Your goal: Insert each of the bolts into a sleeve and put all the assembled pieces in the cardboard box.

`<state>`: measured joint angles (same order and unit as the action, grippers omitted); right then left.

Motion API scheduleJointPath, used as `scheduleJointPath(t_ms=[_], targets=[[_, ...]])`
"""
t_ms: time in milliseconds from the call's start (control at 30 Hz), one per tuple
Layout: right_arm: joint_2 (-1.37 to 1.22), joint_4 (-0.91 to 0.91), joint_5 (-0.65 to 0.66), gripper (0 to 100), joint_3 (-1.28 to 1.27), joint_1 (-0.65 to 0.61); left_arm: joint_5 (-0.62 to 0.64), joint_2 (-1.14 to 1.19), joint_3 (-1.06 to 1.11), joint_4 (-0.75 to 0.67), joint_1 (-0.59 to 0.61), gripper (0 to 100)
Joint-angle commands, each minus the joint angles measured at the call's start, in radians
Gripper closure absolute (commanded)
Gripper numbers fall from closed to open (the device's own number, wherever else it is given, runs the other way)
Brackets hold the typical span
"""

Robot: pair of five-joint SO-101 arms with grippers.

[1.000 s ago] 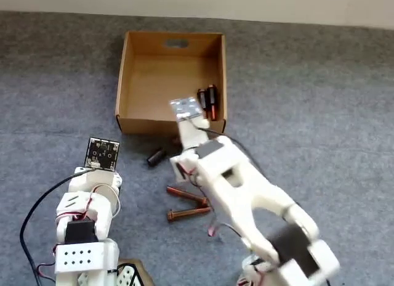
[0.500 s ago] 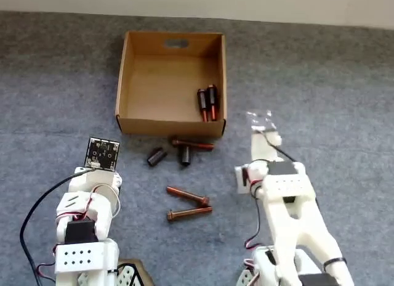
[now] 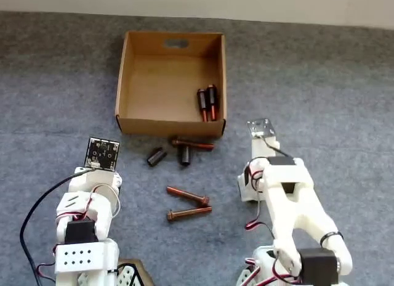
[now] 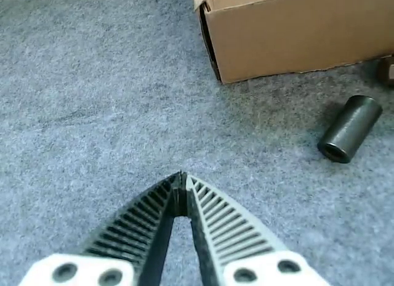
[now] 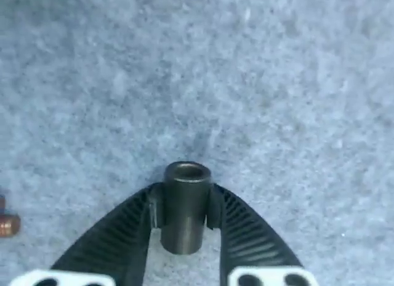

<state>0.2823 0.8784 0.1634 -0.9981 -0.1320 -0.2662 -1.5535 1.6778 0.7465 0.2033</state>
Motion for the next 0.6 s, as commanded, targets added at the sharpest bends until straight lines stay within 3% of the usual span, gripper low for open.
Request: scheduleJointPath(t_ms=[0,67,200,400,567], targets=[[-0.002,0.002,0.012,87.2,0.039,0.016,0.005,-0.002,0.027,-0.005,-0.007,99],[-0.002,0.002,0.014,88.0,0.041,0.015,0.005,-0.002,0.027,-0.005,-0.007,99],[0.005,0.005,0.012,99.8,0.035,0.015,0.005,-0.002,0.027,-0.005,-0.007,99],[0.070,0.150,0.008,99.4,0.094,0.019,0.005,-0.002,0.027,-0.005,-0.007,99],[0.363,0.231,0.006,99.4,0.125,0.001,0.005,-0.002,0.008,0.046,-0.008,99]])
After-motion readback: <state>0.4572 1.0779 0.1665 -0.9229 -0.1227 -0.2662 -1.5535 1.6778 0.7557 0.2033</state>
